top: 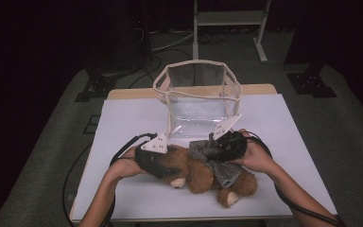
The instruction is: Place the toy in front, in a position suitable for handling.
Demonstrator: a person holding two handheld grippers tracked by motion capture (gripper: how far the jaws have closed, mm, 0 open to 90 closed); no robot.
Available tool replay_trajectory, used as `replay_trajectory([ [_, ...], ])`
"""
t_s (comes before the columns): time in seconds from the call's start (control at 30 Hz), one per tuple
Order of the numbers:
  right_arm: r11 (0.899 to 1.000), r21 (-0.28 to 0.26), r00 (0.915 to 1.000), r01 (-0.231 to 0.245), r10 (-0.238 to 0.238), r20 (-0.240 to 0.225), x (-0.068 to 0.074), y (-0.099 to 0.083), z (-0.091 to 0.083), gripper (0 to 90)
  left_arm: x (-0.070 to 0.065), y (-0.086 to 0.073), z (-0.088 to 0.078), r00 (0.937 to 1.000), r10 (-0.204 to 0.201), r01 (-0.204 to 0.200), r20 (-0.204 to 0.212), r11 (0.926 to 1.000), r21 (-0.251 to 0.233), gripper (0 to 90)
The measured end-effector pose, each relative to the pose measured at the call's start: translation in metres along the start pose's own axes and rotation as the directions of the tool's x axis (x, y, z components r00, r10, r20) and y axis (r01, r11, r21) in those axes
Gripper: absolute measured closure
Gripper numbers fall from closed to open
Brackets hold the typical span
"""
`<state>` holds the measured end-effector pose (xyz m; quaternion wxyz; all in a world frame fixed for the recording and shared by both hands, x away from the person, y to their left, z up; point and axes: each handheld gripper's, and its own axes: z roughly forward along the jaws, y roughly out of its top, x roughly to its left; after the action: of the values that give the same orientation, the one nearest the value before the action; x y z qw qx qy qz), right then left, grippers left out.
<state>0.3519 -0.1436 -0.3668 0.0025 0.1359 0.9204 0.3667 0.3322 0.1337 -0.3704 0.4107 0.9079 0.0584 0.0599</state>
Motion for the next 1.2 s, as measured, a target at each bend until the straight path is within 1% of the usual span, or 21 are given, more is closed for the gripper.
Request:
replay_trajectory([
  [0.03, 1.000, -0.016, 1.0000, -0.006, 0.006, -0.002, 0.001, -0.004, -0.001, 78.0, 0.001, 0.001, 0.000, 1.0000, -0.009, 0.009, 0.004, 1.0000, -0.003, 20.0],
  [0.07, 1.000, -0.023, 1.0000, -0.006, 0.007, 0.007, 0.003, -0.006, -0.004, 78.1, 0.002, 0.002, 0.001, 0.9999, -0.008, 0.008, -0.009, 1.0000, 0.006, 15.6],
  [0.1, 1.000, -0.025, 1.0000, -0.003, 0.003, 0.009, 0.005, -0.009, -0.007, 78.0, 0.002, 0.001, 0.004, 0.9999, -0.003, 0.004, -0.014, 0.9998, 0.019, 15.6],
  [0.13, 1.000, -0.022, 1.0000, 0.004, -0.004, 0.005, 0.007, -0.012, -0.011, 78.0, 0.002, 0.000, 0.006, 1.0000, 0.001, -0.001, -0.009, 0.9997, 0.024, 18.7],
  [0.2, 1.000, -0.029, 0.9997, -0.001, 0.002, 0.024, 0.007, -0.011, -0.022, 77.8, -0.001, -0.003, 0.009, 0.9997, 0.001, 0.000, -0.026, 0.9993, 0.036, 30.1],
  [0.27, 0.998, -0.054, 0.9988, -0.018, 0.020, 0.044, 0.003, -0.010, -0.035, 77.7, -0.004, -0.006, 0.009, 0.9999, 0.004, -0.004, -0.011, 0.9996, 0.029, 33.6],
  [0.33, 0.997, -0.071, 0.9981, -0.030, 0.034, 0.053, -0.001, -0.011, -0.039, 77.6, -0.006, -0.007, 0.006, 0.9998, 0.018, -0.018, -0.007, 0.9993, 0.032, 33.5],
  [0.37, 0.997, -0.063, 0.9984, -0.043, 0.046, 0.032, -0.002, -0.013, -0.035, 77.6, -0.006, -0.006, 0.004, 0.9998, 0.018, -0.018, -0.003, 0.9993, 0.032, 31.7],
  [0.43, 0.999, -0.032, 0.9990, -0.041, 0.042, 0.013, 0.001, -0.019, -0.022, 77.8, -0.001, -0.004, 0.001, 1.0000, 0.006, -0.006, -0.003, 0.9996, 0.027, 22.6],
  [0.5, 0.998, -0.043, 0.9985, -0.055, 0.055, 0.002, 0.003, -0.024, -0.015, 78.1, 0.005, 0.001, -0.001, 0.9997, -0.024, 0.024, -0.003, 0.9997, 0.010, 14.5],
  [0.53, 0.997, -0.047, 0.9985, -0.055, 0.055, 0.003, 0.004, -0.026, -0.016, 78.1, 0.007, 0.002, 0.000, 0.9995, -0.031, 0.031, -0.006, 0.9993, 0.018, 8.4],
  [0.57, 0.997, -0.048, 0.9986, -0.053, 0.054, 0.001, 0.005, -0.027, -0.017, 78.0, 0.008, 0.003, 0.003, 0.9992, -0.040, 0.040, -0.001, 0.9987, 0.032, 7.9],
  [0.6, 0.998, -0.044, 0.9992, -0.040, 0.040, -0.007, 0.007, -0.027, -0.019, 78.0, 0.008, 0.002, 0.004, 0.9992, -0.035, 0.035, 0.017, 0.9987, 0.039, 11.0],
  [0.67, 0.999, -0.031, 0.9999, -0.017, 0.017, -0.001, 0.009, -0.025, -0.024, 77.8, 0.004, -0.001, 0.008, 0.9995, -0.008, 0.007, 0.031, 0.9989, 0.046, 23.7],
  [0.77, 0.996, -0.079, 0.9994, -0.034, 0.034, 0.000, 0.006, -0.017, -0.037, 77.6, -0.004, -0.005, 0.007, 0.9995, 0.008, -0.009, 0.031, 0.9991, 0.041, 31.0],
  [0.83, 0.995, -0.093, 0.9986, -0.041, 0.044, 0.030, 0.003, -0.013, -0.039, 77.5, -0.010, -0.006, 0.005, 0.9991, 0.022, -0.023, 0.035, 0.9986, 0.048, 31.4],
  [0.93, 0.995, -0.092, 0.9990, -0.045, 0.045, 0.000, 0.005, -0.018, -0.030, 77.3, -0.015, -0.008, 0.001, 0.9987, 0.038, -0.039, 0.034, 0.9978, 0.054, 29.3],
  [1.0, 0.994, -0.101, 0.9990, -0.045, 0.045, -0.002, 0.010, -0.025, -0.026, 77.5, -0.012, -0.005, -0.002, 0.9988, 0.038, -0.040, 0.032, 0.9982, 0.044, 22.3],
  [1.1, 0.993, -0.107, 0.9992, -0.039, 0.040, 0.008, 0.017, -0.033, -0.024, 77.6, -0.004, 0.002, -0.005, 0.9995, 0.000, 0.000, 0.031, 0.9998, 0.018, 12.1],
  [1.13, 0.993, -0.108, 0.9992, -0.038, 0.039, 0.011, 0.018, -0.035, -0.025, 77.6, -0.002, 0.004, -0.005, 0.9995, -0.005, 0.004, 0.031, 0.9999, 0.015, 11.3],
  [1.2, 0.993, -0.108, 0.9991, -0.038, 0.040, 0.016, 0.019, -0.040, -0.029, 77.6, -0.001, 0.005, -0.002, 0.9992, 0.003, -0.004, 0.041, 0.9994, 0.036, 17.8],
])
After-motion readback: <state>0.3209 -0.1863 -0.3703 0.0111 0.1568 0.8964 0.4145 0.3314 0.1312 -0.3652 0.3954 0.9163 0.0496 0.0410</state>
